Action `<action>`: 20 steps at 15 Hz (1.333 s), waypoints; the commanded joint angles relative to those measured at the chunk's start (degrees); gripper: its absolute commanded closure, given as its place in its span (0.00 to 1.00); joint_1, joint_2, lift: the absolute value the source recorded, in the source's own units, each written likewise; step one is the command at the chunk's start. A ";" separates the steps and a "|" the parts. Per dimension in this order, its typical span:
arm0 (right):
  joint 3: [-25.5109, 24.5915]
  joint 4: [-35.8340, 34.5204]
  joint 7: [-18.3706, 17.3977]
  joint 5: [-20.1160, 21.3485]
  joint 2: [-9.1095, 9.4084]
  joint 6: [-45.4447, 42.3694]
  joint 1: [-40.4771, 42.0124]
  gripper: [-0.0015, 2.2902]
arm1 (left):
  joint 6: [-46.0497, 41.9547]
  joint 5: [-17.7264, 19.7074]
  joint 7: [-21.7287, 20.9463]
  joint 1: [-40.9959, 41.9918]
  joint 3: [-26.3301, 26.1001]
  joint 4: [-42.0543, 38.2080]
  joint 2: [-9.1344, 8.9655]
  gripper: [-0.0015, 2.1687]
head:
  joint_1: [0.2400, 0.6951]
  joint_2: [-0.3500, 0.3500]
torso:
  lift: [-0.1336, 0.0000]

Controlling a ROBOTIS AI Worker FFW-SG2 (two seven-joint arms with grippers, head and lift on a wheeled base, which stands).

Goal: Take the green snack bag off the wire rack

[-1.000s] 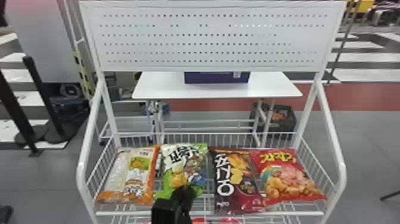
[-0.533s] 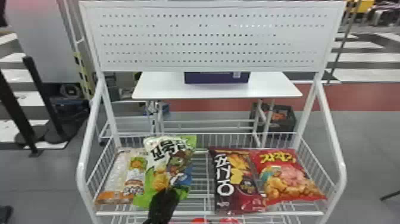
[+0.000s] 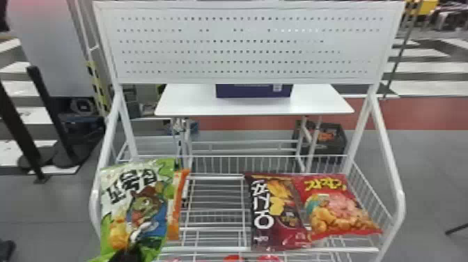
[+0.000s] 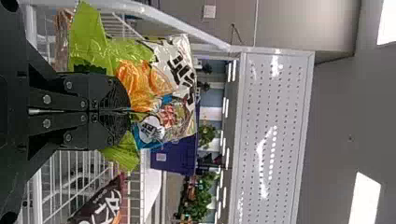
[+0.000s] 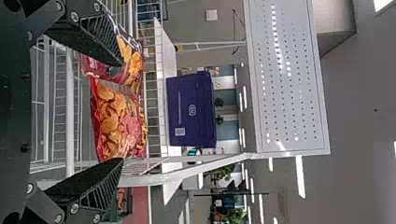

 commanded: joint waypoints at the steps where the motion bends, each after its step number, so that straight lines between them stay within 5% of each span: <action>1: 0.02 0.12 0.00 0.00 0.00 0.18 -0.09 0.08 | -5.40 -0.02 0.31 4.85 2.60 0.36 -0.39 0.58 | 0.57 0.50 | 1.00; 5: 0.28 0.65 0.00 -0.09 0.00 0.18 -0.53 0.08 | -11.20 -3.00 1.89 11.17 3.92 -0.26 -0.56 0.58 | 0.57 0.50 | 1.00; 20: 0.37 0.74 0.00 -0.35 -0.35 -0.53 -0.36 0.08 | -12.60 -3.36 1.89 13.37 3.31 -0.96 -0.21 0.58 | 0.57 0.50 | 1.00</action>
